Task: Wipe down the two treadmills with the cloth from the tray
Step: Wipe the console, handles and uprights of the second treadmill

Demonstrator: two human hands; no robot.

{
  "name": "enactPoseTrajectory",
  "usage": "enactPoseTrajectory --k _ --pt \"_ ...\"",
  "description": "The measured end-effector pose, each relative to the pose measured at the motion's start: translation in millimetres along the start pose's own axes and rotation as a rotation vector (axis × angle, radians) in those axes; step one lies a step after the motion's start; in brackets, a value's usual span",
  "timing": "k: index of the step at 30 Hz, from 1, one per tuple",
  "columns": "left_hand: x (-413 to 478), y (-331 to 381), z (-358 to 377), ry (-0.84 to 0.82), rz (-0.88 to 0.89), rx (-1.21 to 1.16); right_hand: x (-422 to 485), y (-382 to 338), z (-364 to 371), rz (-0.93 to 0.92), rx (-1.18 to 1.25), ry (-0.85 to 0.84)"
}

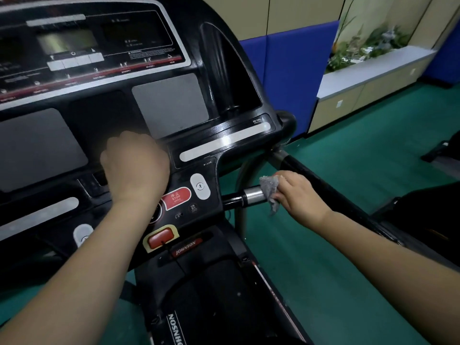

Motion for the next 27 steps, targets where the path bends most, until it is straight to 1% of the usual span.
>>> enactPoseTrajectory --k 3,5,7,10,12,14,16,18,19,20,22,24,25,26,27 --pt "-1.5 6.2 -3.0 0.026 0.09 -0.004 5.9 -25.6 5.6 0.016 -0.094 0.069" --pt "-5.0 15.5 -7.0 0.022 0.074 -0.044 9.7 -53.5 15.4 -0.037 -0.091 0.081" --pt "-14.6 38.1 -11.8 0.004 0.073 -0.115 10.0 -70.5 21.6 -0.107 -0.063 0.055" --pt "-43.1 95.0 -9.0 -0.08 0.239 -0.232 9.1 -50.7 20.1 -0.177 -0.089 0.002" --pt "-66.8 128.7 -1.0 -0.136 0.375 -0.29 5.0 -21.1 14.6 -0.124 -0.066 -0.015" --pt "-84.1 152.1 11.7 -0.196 0.454 -0.291 -3.0 5.2 5.9 -0.015 0.017 -0.022" --pt "-90.7 166.5 25.5 -0.25 0.479 -0.272 -13.8 30.4 -3.9 0.164 0.146 -0.057" --pt "-92.0 176.9 39.0 -0.3 0.5 -0.249 -31.6 53.9 -12.9 0.302 0.213 -0.087" --pt "-91.8 181.1 45.7 -0.335 0.515 -0.233 -44.4 62.9 -20.8 0.343 0.246 -0.065" --pt "-91.6 184.1 52.6 -0.378 0.529 -0.215 -59.2 71.8 -31.3 0.375 0.278 -0.008" --pt "-92.6 187.3 66.8 -0.48 0.534 -0.165 -93.2 88.2 -62.1 0.432 0.204 0.16" --pt "-95.4 188.7 76.4 -0.529 0.541 -0.101 -127.4 98.7 -92.7 0.449 0.083 0.286" --pt "-97.2 189.6 77.1 -0.523 0.556 -0.078 -143.0 102.8 -100.8 0.451 0.02 0.293" --pt "-98.6 190.6 76.5 -0.502 0.572 -0.068 -156.3 109.5 -99.8 0.453 -0.039 0.238" --pt "-99.7 191.4 75.8 -0.472 0.581 -0.069 -169.2 117.3 -90.3 0.463 -0.101 0.132"
Point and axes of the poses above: each hand's wrist, its own x-axis towards the middle knuckle, its own z-axis out of the palm, y = z × x, the point moved 6 cm from there along x, towards the middle knuckle, and after that the axes turned 3 degrees about x, right-handed, at the moved point
